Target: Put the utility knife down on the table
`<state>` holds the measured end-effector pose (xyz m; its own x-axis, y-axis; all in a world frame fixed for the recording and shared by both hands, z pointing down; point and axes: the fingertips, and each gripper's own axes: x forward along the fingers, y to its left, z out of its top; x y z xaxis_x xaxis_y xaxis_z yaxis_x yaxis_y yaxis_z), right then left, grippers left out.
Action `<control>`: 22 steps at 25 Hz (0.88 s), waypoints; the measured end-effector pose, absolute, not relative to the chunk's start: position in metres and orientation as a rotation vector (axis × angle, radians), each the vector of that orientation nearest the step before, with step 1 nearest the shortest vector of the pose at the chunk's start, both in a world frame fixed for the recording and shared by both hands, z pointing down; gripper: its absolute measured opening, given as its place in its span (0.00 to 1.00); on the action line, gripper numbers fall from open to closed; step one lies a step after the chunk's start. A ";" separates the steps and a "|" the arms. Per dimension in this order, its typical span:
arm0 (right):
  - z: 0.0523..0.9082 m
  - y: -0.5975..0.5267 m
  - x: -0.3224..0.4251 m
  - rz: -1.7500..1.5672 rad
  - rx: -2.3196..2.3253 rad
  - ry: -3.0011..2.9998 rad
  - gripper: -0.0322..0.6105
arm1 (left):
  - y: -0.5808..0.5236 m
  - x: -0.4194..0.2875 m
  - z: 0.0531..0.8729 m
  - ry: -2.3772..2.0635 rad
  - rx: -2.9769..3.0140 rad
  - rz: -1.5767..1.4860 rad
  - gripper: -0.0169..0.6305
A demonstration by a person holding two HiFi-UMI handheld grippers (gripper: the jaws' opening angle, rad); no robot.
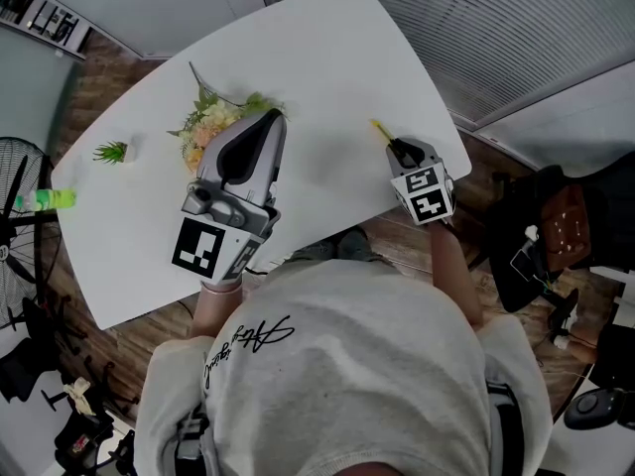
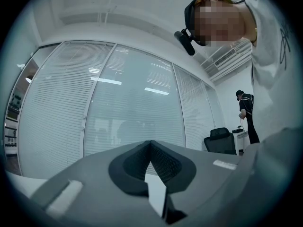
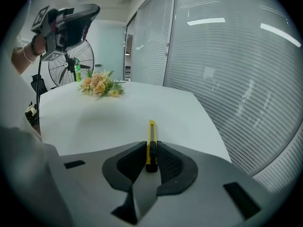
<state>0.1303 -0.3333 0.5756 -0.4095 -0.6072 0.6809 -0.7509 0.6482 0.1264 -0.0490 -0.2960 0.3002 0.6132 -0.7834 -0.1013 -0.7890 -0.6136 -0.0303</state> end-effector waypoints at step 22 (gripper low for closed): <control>0.564 -0.336 0.130 0.352 1.099 -2.214 0.28 | -0.291 -0.039 0.294 1.287 -2.767 0.143 0.01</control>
<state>0.1299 -0.3356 0.5636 -0.4502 -0.6174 0.6450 -0.7871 0.6155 0.0397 -0.0385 -0.2911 0.2940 0.6414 -0.7575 -0.1211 -0.7657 -0.6421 -0.0392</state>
